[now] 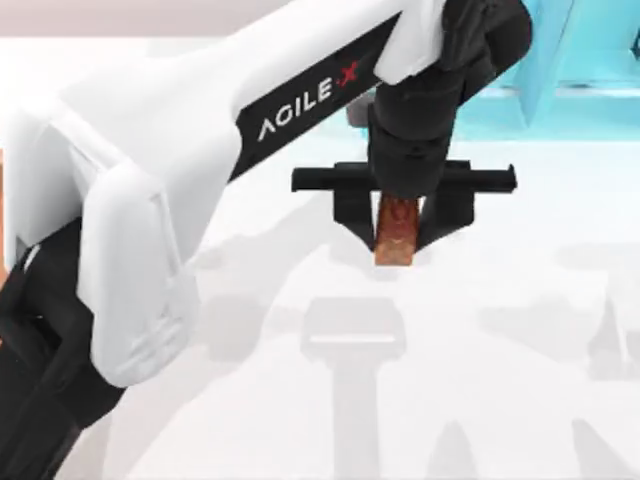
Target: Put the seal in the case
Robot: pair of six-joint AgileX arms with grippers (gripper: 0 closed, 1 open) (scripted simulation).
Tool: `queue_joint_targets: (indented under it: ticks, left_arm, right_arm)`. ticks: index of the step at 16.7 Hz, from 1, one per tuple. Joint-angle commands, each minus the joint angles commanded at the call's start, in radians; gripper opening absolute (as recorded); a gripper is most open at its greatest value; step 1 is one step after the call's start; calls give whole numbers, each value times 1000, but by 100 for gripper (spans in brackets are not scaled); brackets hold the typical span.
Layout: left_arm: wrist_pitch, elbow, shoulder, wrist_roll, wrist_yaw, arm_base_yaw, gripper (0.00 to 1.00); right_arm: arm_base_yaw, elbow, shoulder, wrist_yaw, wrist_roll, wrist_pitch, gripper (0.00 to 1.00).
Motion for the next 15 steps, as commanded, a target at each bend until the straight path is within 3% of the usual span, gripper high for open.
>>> queue_joint_targets:
  ticks: [4,11,15]
  left_arm:
    - [31,-166,-122,217,-3,219,0]
    - [128,-578,-440,781,-6,790,0]
    - [180,-771,-596,1008,-5,1018,0]
  right_arm:
    - [0,0,0,0,0,0,100]
    - [0,0,0,0,0,0,100]
    - [0,0,0,0,0,0,100]
